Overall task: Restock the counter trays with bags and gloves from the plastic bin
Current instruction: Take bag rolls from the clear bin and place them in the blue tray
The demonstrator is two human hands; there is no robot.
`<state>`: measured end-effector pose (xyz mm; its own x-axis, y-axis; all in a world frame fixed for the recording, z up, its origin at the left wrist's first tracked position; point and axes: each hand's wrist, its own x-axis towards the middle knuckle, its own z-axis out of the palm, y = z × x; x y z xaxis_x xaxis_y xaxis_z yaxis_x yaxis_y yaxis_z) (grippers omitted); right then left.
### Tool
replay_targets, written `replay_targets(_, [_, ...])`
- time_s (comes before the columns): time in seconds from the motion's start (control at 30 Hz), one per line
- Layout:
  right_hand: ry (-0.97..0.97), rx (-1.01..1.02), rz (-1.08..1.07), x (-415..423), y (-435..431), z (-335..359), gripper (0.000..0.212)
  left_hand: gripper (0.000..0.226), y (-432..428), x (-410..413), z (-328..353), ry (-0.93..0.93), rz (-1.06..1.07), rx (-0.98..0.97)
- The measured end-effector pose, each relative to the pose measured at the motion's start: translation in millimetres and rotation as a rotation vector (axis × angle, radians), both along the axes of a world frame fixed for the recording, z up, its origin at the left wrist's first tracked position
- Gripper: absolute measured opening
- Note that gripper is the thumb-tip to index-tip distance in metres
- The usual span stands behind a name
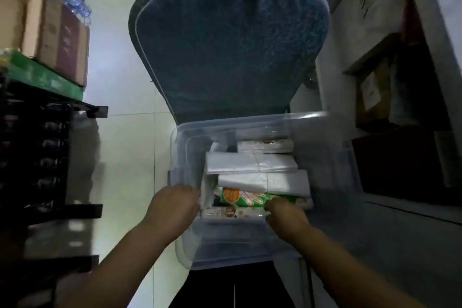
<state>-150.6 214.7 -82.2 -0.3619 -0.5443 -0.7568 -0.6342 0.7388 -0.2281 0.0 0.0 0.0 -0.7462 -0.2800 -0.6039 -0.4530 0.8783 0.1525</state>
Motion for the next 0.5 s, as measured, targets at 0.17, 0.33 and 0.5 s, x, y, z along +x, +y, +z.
replay_targets(0.17, [-0.153,0.1,-0.008,4.9,-13.2,-49.8,0.044,0.019,1.0,0.6,-12.5,0.053,-0.058,-0.075])
replay_targets(0.33, [-0.151,0.106,0.018,13.8,-9.2,-64.7,0.059,0.025,20.7,-4.1,-24.0,0.081,-0.081,-0.093])
replay_targets(0.5, [-0.216,0.031,0.108,-5.7,-12.1,-39.3,0.059,0.03,48.7,-14.5,-32.6,0.076,-0.079,-0.003])
